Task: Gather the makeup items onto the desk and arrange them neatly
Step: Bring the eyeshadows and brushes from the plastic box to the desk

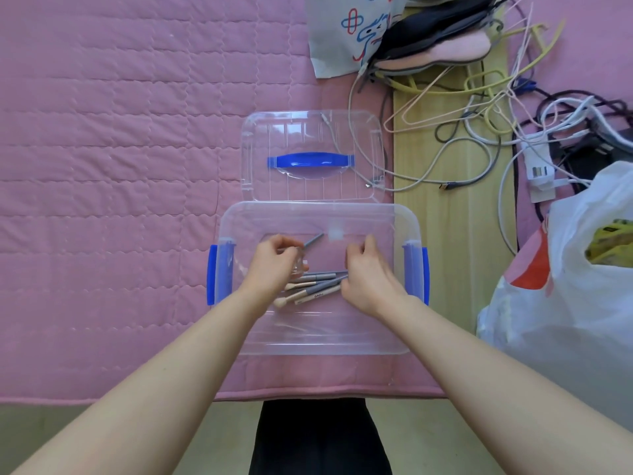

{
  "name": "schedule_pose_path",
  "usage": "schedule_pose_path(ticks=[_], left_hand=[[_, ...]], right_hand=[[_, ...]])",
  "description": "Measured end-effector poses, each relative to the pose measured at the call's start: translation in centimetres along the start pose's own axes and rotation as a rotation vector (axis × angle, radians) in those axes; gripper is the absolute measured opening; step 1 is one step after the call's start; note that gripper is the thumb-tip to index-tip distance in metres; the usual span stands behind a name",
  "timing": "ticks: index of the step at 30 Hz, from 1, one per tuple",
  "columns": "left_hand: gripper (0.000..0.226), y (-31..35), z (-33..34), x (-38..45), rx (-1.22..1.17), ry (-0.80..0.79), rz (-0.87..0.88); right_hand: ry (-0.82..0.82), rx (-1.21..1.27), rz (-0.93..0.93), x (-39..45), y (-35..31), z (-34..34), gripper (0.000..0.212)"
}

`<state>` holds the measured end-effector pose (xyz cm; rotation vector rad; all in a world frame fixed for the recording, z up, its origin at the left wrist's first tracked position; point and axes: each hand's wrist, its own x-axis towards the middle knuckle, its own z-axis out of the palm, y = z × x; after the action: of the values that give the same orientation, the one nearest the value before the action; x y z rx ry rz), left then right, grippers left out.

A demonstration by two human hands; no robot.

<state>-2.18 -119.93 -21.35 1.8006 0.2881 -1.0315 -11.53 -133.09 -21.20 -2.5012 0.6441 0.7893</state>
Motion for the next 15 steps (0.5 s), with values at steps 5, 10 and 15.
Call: schedule_pose_path(ticks=[5,10,15], left_hand=[[0.012,-0.1,-1.0,-0.1,0.207,0.007,-0.019],[0.013,-1.2,-1.1,0.8,0.763,0.027,0.14],[0.012,-2.3,-0.4,1.2,1.12,-0.03,0.232]], right_hand=[[-0.05,-0.095,-0.103,-1.3,-0.1,0.9,0.021],[-0.056,-0.177,-0.213,-1.2,0.0,2.3,0.021],[-0.106,-0.221,-0.25,-0.4,0.3,2.9,0.026]])
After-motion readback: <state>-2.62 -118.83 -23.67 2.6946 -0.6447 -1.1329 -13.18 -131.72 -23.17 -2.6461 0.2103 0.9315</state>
